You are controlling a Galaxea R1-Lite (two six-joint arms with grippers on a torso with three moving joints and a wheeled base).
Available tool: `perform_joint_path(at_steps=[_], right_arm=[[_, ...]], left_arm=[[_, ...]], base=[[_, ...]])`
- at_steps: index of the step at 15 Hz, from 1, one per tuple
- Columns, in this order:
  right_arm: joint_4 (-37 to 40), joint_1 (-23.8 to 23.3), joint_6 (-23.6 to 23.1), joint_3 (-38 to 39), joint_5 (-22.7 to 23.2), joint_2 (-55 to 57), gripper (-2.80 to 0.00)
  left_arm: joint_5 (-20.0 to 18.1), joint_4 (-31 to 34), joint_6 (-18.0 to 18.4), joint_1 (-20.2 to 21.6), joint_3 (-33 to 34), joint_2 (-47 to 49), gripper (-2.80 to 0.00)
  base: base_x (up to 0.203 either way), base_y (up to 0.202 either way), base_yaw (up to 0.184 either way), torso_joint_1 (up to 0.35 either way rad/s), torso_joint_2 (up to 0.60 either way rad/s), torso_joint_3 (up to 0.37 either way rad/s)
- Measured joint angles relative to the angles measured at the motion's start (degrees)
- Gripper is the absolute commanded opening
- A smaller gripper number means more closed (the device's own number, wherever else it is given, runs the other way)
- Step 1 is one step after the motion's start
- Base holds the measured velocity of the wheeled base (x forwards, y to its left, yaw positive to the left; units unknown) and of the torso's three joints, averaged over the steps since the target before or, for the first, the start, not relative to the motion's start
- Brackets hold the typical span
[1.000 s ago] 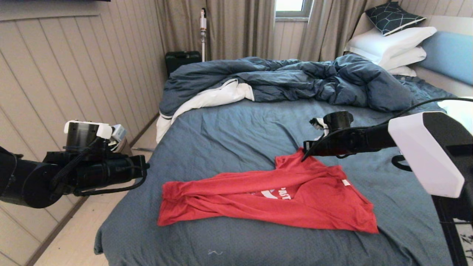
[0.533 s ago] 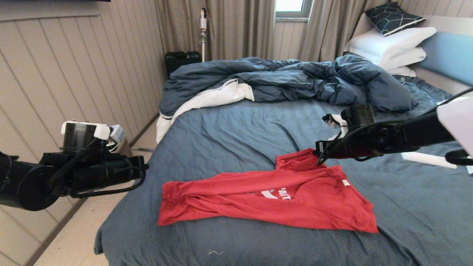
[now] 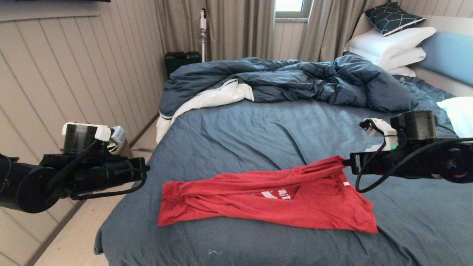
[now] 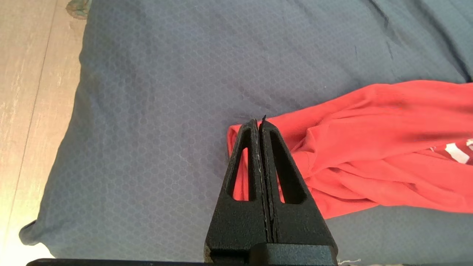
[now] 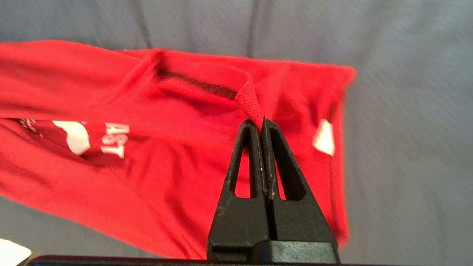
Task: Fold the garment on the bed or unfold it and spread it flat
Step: Fold the red T-shirt
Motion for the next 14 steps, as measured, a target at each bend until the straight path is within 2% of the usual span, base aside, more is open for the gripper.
perform_joint_path(at_steps=[6, 10, 11, 14], right_arm=[[-0.46, -0.23, -1.49, 10.06, 0.67, -7.88, -2.8], [-4.38, -0.43, -3.35, 15.73, 0.59, -8.45, -2.8], [-5.21, -0.45, -3.63, 16.37, 0.5, -8.01, 0.0], [-7.97, -0.52, -3.78, 17.6, 0.56, -6.91, 0.0]], left_arm=[[-0.02, 0.0, 0.19, -0.18, 0.44, 0.0, -2.8], [-0.13, 0.02, 0.2, -0.33, 0.66, 0.0, -2.8], [-0.13, 0.02, 0.16, -0.33, 0.68, 0.02, -2.8], [-0.11, 0.0, 0.16, -0.4, 0.71, 0.18, -2.8]], base=[[0.0, 0.0, 0.0, 0.0, 0.0, 0.0], [0.0, 0.0, 0.0, 0.0, 0.0, 0.0], [0.0, 0.0, 0.0, 0.0, 0.0, 0.0], [0.0, 0.0, 0.0, 0.0, 0.0, 0.0]])
